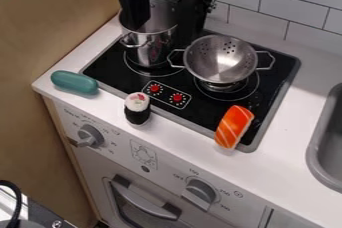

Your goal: Lift the orange object and put it in the metal pot

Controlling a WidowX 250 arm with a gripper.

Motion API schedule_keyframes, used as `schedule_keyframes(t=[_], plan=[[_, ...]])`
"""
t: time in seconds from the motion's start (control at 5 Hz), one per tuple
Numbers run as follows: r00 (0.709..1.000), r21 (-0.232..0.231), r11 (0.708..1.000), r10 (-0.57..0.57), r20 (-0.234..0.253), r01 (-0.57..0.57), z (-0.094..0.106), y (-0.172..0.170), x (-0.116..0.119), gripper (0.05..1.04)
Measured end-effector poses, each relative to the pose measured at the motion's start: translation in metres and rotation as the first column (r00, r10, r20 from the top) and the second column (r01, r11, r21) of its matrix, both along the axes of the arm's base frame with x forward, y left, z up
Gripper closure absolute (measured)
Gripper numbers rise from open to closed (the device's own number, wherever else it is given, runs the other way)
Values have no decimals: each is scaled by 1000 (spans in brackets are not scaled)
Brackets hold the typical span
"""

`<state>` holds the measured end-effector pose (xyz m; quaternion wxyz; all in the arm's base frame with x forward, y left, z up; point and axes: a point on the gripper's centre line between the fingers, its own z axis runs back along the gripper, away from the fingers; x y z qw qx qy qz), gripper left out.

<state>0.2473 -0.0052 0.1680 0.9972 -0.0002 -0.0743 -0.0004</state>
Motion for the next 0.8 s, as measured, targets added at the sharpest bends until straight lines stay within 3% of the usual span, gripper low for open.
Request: schedule_keyframes(t=[0.2,0.6,0.8], plan=[[1000,1,1000,9,-20,-9,-7,0,-2,83],[995,16,996,87,50,-87,-39,-66,9,83],[991,64,990,117,69,-122,-59,-91,13,83]])
